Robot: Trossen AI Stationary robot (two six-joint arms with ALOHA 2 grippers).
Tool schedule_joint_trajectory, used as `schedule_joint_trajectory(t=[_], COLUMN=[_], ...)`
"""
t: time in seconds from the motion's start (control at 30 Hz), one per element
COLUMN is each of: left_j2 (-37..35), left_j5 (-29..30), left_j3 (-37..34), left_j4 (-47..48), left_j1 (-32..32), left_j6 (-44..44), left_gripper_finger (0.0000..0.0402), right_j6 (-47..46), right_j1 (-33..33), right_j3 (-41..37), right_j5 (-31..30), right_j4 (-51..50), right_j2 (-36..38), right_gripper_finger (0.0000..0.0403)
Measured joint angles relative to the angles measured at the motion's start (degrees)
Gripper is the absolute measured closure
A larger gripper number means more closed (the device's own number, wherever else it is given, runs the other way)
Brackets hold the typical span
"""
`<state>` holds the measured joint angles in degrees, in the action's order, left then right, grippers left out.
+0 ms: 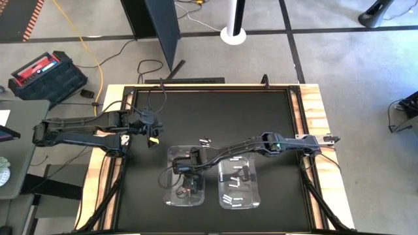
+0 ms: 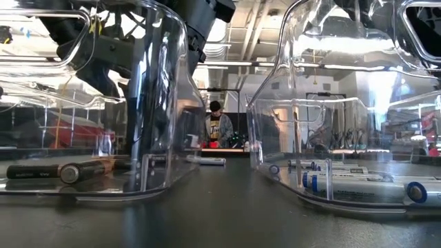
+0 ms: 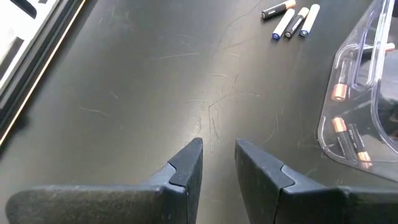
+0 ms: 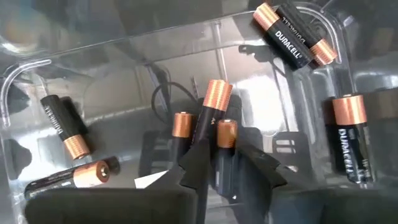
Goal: Sort batteries
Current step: Put the black battery into the left transparent bin, then adjust the left transparent bin
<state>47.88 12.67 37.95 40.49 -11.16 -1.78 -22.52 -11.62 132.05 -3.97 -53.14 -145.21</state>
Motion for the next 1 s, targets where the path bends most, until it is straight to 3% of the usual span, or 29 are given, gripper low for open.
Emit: schedule_joint_trajectory(t=[0.27, 0.43, 0.7, 1.0], left_j2=[0.00, 0.00, 0.00, 0.00], left_j5=[-0.02, -0.02, -0.02, -0.02], left_j3=[0.00, 0.00, 0.00, 0.00], left_j4=[-0.11, -0.09, -0.58, -0.41], left_j1=[0.00, 0.00, 0.00, 0.00], left_j6=[-1.72, -2.47, -2.54, -2.54], left_gripper_finger=[0.0310, 0.0310, 0.0310, 0.0310], right_j6=[-0.13, -0.59, -5.00, -7.89], right_j1=[-0.28, -0.06, 0.53, 1.54], right_j3=[2.98, 2.47, 2.58, 2.58], right_j5=[2.49, 5.49, 5.19, -8.24], right_j4=[-1.98, -2.15, -8.84, -35.66], right_j2=[0.08, 5.34, 17.53, 26.46], right_gripper_finger=[0.0218, 0.0190, 0.0195, 0.0232])
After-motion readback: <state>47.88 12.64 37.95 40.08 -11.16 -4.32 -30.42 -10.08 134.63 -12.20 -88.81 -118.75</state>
